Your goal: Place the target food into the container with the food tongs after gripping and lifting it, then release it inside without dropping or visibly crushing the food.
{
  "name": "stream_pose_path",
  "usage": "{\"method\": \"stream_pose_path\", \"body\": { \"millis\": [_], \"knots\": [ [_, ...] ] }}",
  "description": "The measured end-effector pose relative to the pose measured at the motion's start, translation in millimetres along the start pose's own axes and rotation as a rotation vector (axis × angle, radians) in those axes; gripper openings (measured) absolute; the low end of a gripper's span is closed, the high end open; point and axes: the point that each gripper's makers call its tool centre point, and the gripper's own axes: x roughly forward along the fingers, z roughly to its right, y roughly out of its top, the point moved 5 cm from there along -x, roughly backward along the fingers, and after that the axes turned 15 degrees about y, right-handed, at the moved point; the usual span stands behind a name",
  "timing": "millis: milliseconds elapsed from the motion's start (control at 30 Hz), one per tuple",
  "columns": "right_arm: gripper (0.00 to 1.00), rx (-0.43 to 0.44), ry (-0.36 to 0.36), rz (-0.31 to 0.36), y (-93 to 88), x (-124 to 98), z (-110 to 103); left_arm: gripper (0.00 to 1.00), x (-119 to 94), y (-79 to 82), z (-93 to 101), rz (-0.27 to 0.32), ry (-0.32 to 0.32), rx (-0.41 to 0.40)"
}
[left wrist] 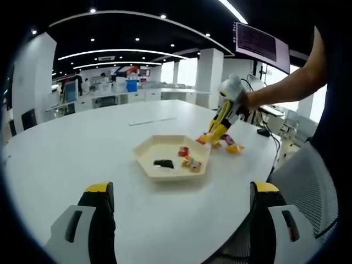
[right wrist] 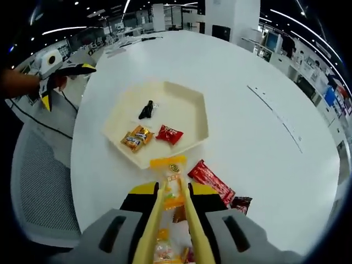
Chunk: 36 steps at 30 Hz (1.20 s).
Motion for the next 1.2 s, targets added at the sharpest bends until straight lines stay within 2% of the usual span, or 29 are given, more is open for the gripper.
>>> {"method": "stream_pose_path", "body": {
  "millis": [667,1200],
  "knots": [
    [0.2,-0.032,-0.016,-0.013,16.7,-8.4,0.4,1.0,0.4,-1.3,1.6,-0.005,-0.009,0.011],
    [0.21,-0.116,-0.021,-0.047,54.9,-11.3,-3.0,0.99,0.1,-0.6,2.0,-0.002,-0.001,0.033]
  ]
}}
